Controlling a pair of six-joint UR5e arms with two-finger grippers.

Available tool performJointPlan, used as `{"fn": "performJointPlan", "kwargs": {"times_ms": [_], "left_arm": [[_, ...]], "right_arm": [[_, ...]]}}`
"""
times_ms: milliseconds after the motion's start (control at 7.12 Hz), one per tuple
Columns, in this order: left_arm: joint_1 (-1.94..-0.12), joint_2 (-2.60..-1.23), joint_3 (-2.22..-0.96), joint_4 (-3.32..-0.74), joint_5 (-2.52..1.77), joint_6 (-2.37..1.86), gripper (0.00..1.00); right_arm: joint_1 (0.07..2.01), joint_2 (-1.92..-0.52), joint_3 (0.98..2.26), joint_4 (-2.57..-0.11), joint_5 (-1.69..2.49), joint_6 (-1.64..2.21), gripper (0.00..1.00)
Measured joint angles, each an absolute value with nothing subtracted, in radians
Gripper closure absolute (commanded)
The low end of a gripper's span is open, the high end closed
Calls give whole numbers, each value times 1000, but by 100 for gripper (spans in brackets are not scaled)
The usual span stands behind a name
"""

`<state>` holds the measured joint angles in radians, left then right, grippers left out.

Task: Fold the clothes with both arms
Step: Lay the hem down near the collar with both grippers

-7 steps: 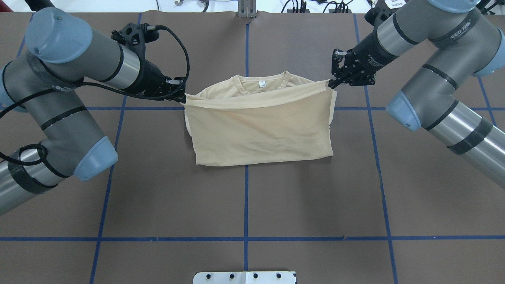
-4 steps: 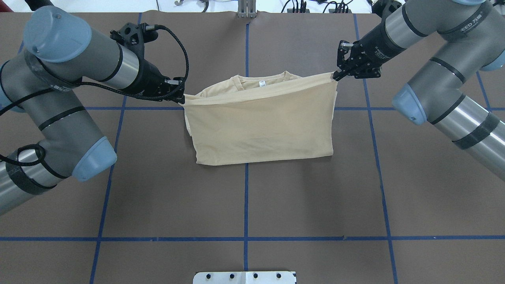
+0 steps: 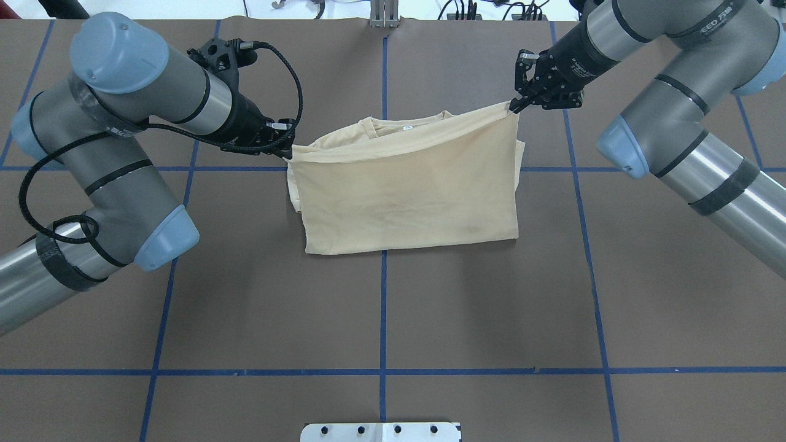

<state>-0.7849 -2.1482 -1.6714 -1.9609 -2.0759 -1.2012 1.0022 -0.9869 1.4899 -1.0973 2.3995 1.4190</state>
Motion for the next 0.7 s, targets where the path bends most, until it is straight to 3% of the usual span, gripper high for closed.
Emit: {"fn": "performJointPlan", "kwargs": {"times_ms": [702], "left_arm": [[-785,-2243,-1416,-2160,-1996,-1209,100]], "right_arm": [[997,-900,1305,-1011,2365,1418,100]]}}
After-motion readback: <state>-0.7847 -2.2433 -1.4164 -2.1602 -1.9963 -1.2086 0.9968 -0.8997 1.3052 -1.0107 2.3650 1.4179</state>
